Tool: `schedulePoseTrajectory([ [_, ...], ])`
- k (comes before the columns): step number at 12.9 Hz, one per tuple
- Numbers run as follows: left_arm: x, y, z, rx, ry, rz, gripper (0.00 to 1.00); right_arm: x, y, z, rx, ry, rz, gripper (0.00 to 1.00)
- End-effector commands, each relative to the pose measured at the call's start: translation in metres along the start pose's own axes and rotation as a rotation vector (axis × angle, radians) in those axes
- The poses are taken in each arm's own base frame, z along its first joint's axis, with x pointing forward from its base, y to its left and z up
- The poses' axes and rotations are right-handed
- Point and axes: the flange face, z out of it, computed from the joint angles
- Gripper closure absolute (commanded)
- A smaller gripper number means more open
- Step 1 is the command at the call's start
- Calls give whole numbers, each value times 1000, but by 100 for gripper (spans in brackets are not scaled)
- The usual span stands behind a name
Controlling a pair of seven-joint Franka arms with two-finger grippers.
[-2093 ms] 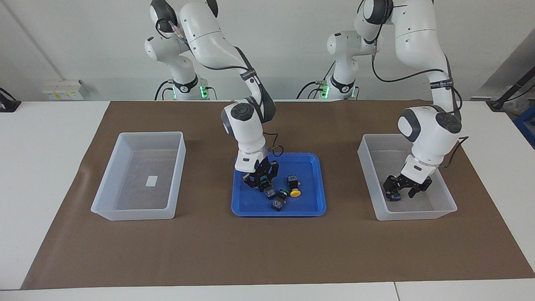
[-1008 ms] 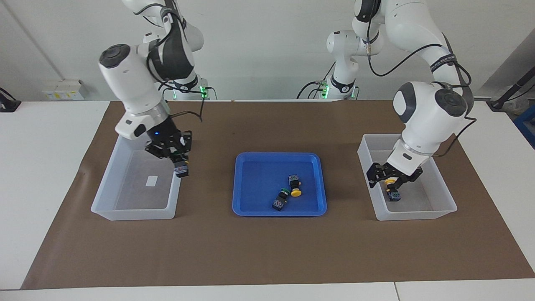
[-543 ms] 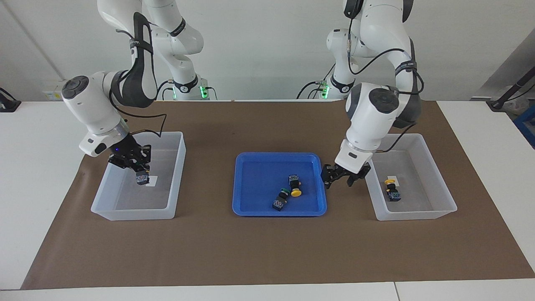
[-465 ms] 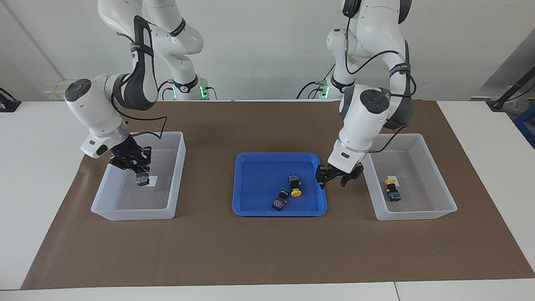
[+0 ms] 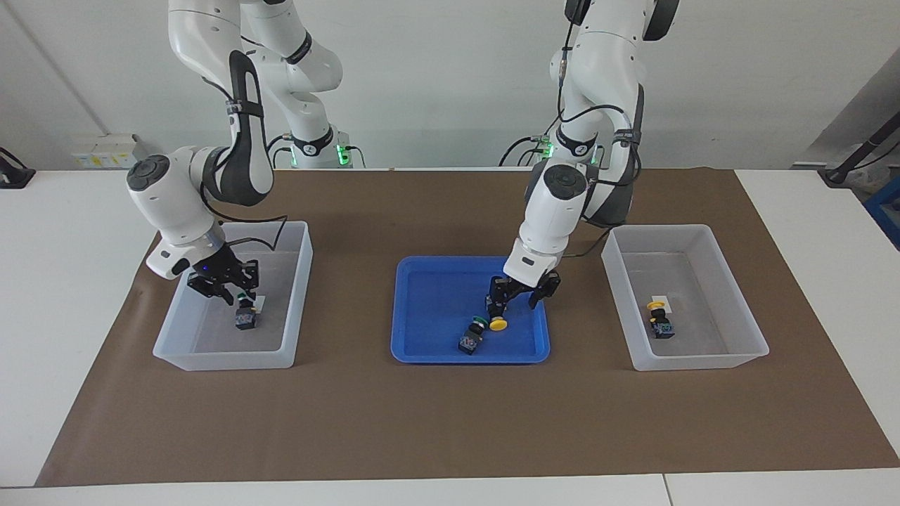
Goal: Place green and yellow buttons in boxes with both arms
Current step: 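Carry the green button into the other clear box with the right gripper, then grasp a yellow button with the left gripper while the right gripper releases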
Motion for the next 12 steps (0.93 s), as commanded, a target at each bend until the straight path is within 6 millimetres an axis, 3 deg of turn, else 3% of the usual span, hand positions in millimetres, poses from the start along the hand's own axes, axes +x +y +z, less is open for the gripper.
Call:
schedulePoseTrajectory([
  [1, -34, -1, 19, -3, 27, 19, 26, 6, 4, -15, -3, 37, -11, 0],
  [5, -43, 7, 24, -27, 53, -23, 26, 24, 4, -83, -7, 104, -23, 0],
  [9, -48, 13, 34, -38, 63, -14, 37, 23, -5, -152, -35, 69, 44, 0],
  [12, -52, 18, 38, -41, 62, -4, 39, 32, -19, -189, -50, 7, 137, 0],
])
